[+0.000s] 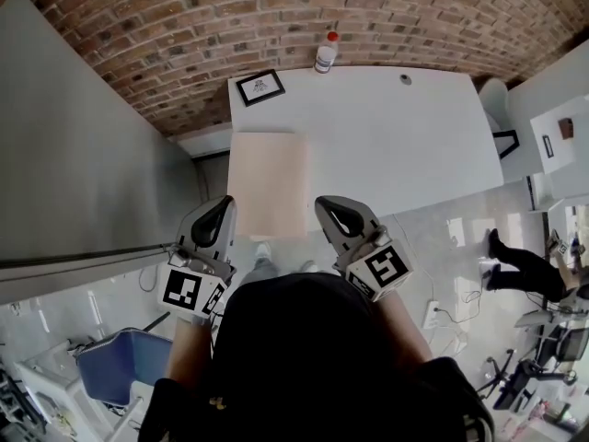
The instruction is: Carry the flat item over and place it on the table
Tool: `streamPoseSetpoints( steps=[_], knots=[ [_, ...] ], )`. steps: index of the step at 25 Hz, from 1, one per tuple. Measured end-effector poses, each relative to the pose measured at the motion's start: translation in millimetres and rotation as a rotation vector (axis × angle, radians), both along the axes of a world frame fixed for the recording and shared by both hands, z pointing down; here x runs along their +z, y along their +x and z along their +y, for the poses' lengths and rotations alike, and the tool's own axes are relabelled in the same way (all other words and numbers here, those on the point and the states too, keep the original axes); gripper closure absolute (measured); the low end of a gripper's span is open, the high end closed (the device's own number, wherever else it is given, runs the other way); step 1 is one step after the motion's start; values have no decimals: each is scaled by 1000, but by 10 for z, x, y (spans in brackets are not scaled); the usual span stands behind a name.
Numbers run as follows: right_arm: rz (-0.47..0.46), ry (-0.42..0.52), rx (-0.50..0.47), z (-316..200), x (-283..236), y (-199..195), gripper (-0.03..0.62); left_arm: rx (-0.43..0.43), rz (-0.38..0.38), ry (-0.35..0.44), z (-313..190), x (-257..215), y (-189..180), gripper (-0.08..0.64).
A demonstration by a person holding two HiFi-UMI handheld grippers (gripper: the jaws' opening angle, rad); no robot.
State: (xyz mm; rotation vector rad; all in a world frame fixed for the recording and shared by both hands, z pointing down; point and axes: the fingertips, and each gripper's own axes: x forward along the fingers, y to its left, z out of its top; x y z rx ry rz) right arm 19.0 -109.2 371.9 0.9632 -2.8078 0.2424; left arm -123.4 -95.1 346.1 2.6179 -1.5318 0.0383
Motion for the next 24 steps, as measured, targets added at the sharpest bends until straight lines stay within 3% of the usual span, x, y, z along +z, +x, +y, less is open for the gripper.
streamPoseSetpoints(
  steps=[24],
  knots=[
    [0,-13,-3,34,37,185,581,-43,69,-61,97,91,112,557]
  ],
)
